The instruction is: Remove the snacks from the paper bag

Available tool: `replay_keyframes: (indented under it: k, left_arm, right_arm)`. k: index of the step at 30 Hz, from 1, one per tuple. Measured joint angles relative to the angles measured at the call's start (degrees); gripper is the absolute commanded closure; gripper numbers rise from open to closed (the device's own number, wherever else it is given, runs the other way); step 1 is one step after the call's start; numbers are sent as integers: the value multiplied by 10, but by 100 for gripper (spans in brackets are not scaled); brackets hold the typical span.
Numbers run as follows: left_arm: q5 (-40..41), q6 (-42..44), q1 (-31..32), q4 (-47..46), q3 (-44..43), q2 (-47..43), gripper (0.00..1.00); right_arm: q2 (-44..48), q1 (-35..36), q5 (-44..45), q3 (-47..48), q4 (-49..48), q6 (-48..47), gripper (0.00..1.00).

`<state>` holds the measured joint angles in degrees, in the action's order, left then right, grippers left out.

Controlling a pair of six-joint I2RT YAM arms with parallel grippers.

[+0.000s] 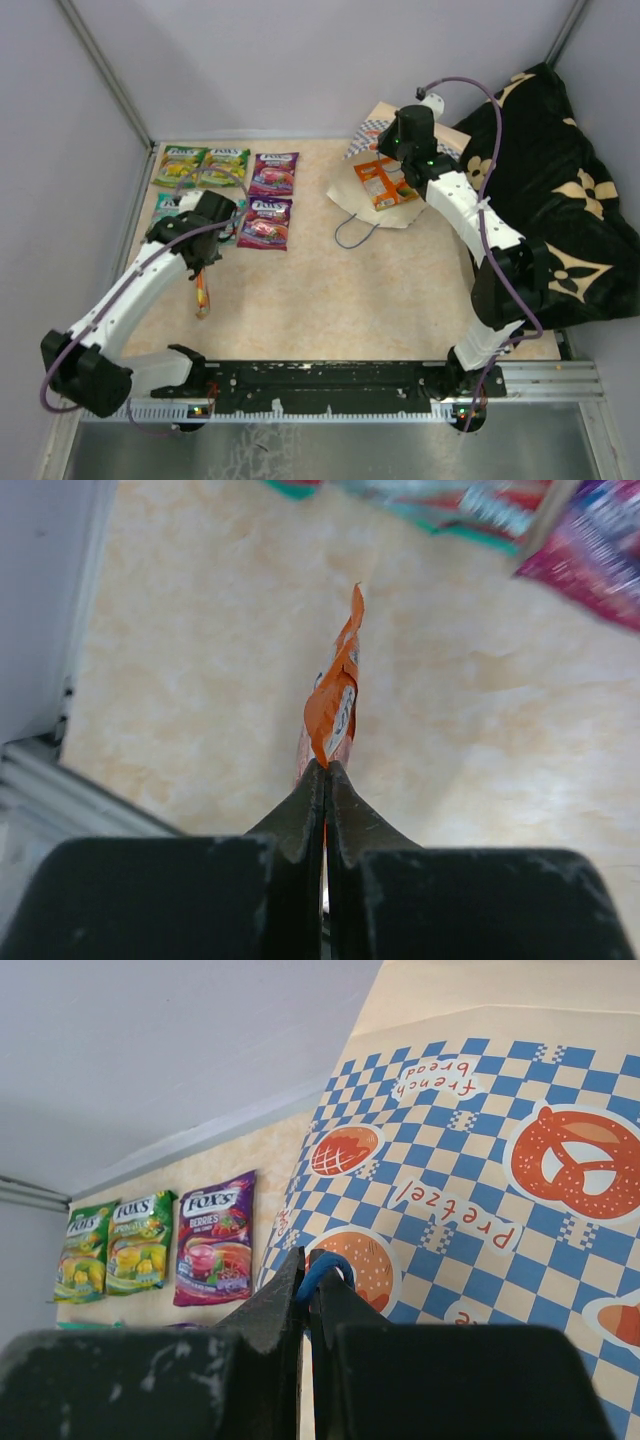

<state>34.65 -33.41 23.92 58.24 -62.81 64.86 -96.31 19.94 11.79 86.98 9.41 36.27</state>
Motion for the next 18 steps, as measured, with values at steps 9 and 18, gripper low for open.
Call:
replay_keyframes:
  k: [9, 18]
  left_arm:
    - [92, -57, 62, 120, -33, 161, 100]
    - [106, -92, 113, 136, -35, 293, 100]
  right_arm:
    - [0, 0, -7, -7, 0, -1, 100]
    - [-1, 0, -11, -18, -1, -1, 100]
